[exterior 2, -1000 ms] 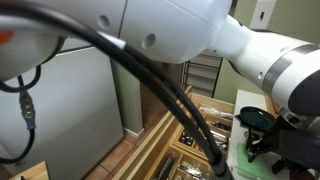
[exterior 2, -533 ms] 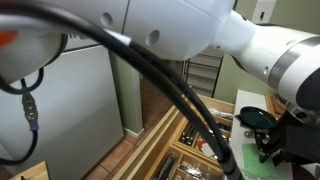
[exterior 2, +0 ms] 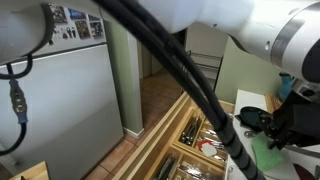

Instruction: Pick up the clear storage container from the open drawer and put it on the kitchen counter, pick up the white sponge and the green sponge from the table one by one and put them in the clear storage container

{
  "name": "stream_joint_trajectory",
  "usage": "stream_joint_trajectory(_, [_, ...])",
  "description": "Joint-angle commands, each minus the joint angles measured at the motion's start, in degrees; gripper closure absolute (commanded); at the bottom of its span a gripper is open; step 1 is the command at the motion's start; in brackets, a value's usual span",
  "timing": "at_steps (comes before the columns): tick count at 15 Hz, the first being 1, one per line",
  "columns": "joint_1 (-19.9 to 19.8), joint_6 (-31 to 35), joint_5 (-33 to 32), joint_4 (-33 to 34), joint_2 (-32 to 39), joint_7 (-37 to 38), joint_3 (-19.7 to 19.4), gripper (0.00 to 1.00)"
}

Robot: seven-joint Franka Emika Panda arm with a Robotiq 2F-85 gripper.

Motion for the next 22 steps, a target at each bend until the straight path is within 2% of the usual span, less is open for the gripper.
stream_joint_trajectory(1, [0.63, -0.76, -0.82, -5.02, -5.43, -1.06, -0.01, 0.97])
stream_joint_trajectory(6, [1.46, -0.52, -3.36, -12.39, -13.96, -0.19, -0.95, 0.97])
stream_joint_trajectory(9, [1.56, -0.46, -7.14, -17.60, -19.31, -0.03, -1.57, 0.97])
stream_joint_trajectory(10, [2.63, -1.43, -8.32, -18.58, -20.54, 1.01, -3.18, 0.97])
stream_joint_trajectory(12, [2.92, -2.14, -9.79, -21.24, -22.97, 0.26, -4.03, 0.97])
stream_joint_trajectory(16, [3.62, -3.89, -11.07, -24.98, -25.52, 0.40, -5.75, 0.97])
stream_joint_trajectory(22, [3.37, -3.33, -9.02, -27.35, -24.99, -0.48, -7.61, 0.97])
